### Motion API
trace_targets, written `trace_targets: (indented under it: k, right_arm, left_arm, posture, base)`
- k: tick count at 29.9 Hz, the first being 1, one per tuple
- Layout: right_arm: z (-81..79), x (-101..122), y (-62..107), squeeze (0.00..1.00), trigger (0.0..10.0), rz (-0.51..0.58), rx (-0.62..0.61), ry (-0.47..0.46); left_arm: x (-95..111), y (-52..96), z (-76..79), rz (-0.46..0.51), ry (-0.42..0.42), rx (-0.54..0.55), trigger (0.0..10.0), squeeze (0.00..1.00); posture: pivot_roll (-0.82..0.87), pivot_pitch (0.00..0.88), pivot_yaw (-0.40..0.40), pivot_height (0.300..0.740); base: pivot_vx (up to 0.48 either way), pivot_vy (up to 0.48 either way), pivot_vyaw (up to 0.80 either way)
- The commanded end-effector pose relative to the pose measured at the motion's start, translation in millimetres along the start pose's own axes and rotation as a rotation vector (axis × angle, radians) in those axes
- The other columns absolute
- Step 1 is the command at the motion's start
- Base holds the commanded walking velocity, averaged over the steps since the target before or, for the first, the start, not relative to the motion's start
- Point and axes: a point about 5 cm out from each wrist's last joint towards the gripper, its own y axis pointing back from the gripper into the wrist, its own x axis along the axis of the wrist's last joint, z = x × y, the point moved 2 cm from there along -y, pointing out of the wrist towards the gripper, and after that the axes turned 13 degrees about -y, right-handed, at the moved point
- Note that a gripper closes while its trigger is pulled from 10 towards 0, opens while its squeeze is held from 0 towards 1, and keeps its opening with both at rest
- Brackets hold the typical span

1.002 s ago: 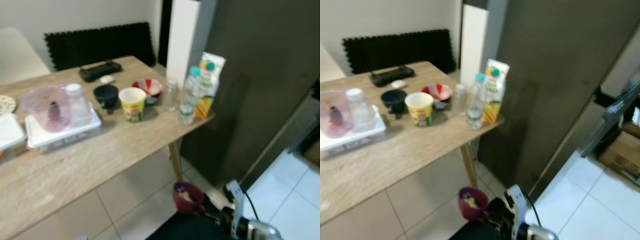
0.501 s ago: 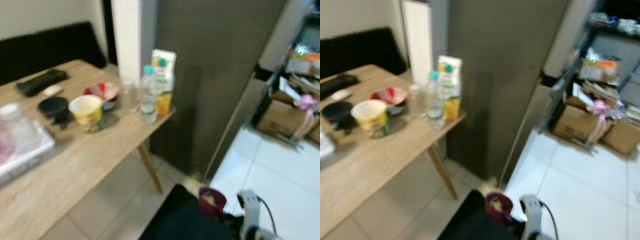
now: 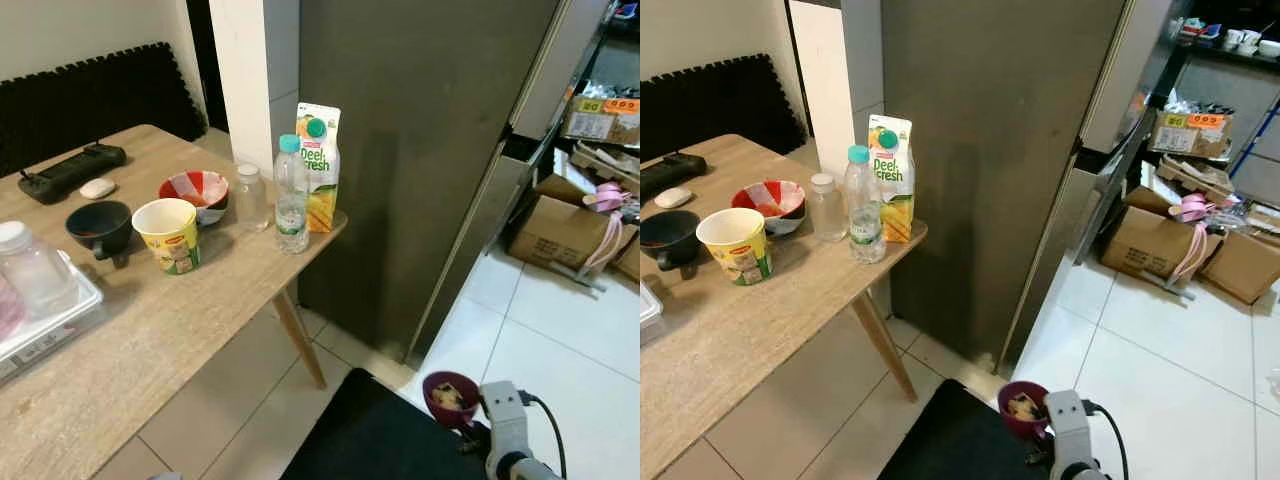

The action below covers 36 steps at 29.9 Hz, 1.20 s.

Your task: Restocking fridge

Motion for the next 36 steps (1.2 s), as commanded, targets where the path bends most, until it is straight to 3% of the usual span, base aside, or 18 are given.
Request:
trace_targets:
  k: [1,7,13,17,27,32,36]
  right_arm:
    - [5.3,12.5,-0.7,0.00,10.0,0.068,-0.032,0.009]
    - [-3.2,22.3,-2.7,0.00,10.0,0.116,0.081,-0.071]
    - [-10.5,26.5,-5.4,0.00,10.0,0.117,0.130,-0.034]
    - [-23.2,24.3,-9.3,0.00,10.0,0.068,0.195,0.054]
    - [-37.6,27.2,-10.7,0.00,10.0,0.049,0.337,0.038]
    - [-37.6,29.0,-11.4,0.00,10.0,0.055,0.333,0.042]
    - [-37.5,30.6,-12.5,0.00,10.0,0.061,0.317,0.055]
  left_arm:
    - [-4.4,-0.9,13.0,-0.019,0.002,-0.040,10.0,0.00]
    - [-5.0,-1.2,16.6,-0.022,-0.003,-0.055,10.0,0.00]
    - [-4.3,-1.5,17.8,-0.021,-0.007,-0.063,10.0,0.00]
    - [-3.1,-2.0,19.0,-0.019,-0.010,-0.070,10.0,0.00]
    - [-3.6,-1.8,18.5,-0.022,-0.018,-0.076,10.0,0.00]
    - [-2.8,-2.0,18.8,-0.020,-0.021,-0.078,10.0,0.00]
    - [-1.0,-2.7,19.9,-0.017,-0.024,-0.082,10.0,0.00]
  posture:
    - [-0.05,0.000,-0.061,0.740]
    - [-0.05,0.000,-0.061,0.740]
    - [-0.05,0.000,-0.062,0.740]
    - [-0.05,0.000,-0.060,0.740]
    - [-0.05,0.000,-0.059,0.740]
    - [-0.05,0.000,-0.059,0.740]
    - [-0.05,0.000,-0.060,0.740]
  base:
    - [0.000,-0.375,0.00]
    - [0.000,-0.385,0.00]
    - [0.000,-0.421,0.00]
    - [0.000,-0.430,0.00]
    - [0.000,-0.435,0.16]
    - [0.000,-0.434,0.79]
    - [0.000,-0.437,0.00]
